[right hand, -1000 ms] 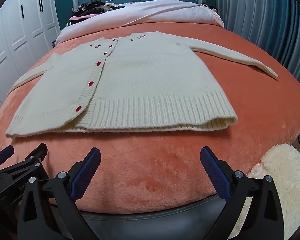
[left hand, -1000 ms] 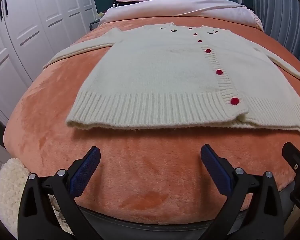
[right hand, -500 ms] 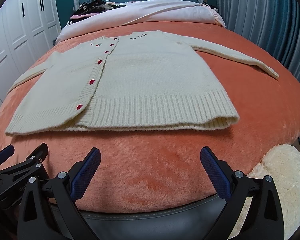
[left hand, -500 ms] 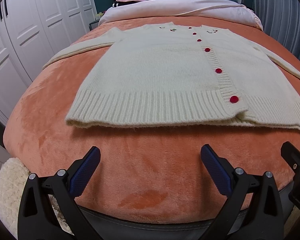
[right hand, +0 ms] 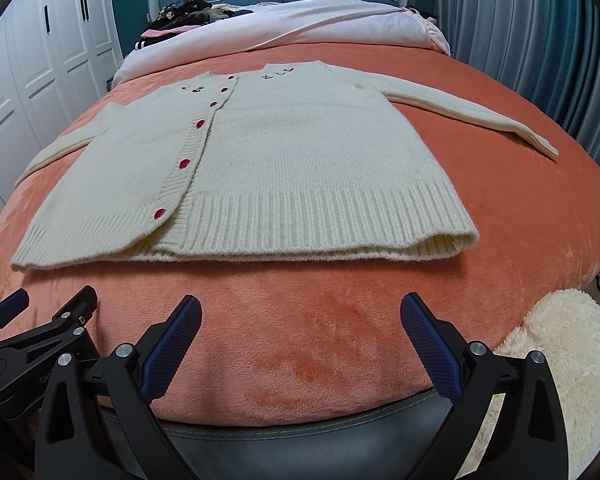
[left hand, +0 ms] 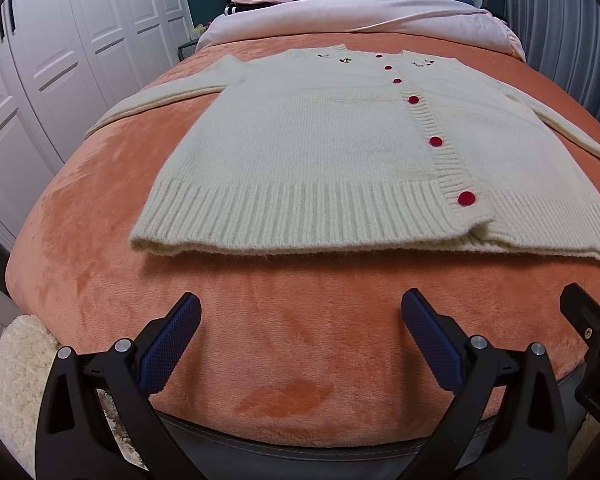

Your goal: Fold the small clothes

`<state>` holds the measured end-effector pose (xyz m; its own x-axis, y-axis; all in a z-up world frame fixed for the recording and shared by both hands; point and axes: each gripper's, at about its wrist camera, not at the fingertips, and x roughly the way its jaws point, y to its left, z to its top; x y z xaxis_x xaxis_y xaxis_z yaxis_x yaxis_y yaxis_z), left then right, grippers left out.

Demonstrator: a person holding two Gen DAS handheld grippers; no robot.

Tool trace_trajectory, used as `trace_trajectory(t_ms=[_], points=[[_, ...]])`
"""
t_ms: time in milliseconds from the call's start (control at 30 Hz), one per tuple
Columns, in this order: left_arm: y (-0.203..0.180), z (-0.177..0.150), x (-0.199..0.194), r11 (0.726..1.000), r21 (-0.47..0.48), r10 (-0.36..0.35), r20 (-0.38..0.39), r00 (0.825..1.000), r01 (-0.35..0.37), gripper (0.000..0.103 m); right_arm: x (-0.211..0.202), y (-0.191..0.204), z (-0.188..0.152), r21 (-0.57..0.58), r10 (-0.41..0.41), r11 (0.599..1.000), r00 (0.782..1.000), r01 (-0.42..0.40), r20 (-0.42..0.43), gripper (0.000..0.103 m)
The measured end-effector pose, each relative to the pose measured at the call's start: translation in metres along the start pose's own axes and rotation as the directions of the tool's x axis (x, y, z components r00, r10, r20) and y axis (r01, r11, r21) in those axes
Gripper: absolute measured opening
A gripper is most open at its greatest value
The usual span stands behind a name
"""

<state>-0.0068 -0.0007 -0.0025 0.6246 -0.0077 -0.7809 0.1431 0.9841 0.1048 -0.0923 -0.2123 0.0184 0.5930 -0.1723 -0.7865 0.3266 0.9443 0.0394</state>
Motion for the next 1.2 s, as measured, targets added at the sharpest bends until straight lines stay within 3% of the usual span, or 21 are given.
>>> trace_trajectory(t_ms=[1200], points=[[-0.0033, -0.0013, 0.0005, 1.0, 0.007, 0.002, 0.001, 1.0, -0.002, 0.098, 0.0021, 0.0022, -0.0028, -0.001, 0.002, 1.0, 1.0, -0.002, -0.008, 0.098]])
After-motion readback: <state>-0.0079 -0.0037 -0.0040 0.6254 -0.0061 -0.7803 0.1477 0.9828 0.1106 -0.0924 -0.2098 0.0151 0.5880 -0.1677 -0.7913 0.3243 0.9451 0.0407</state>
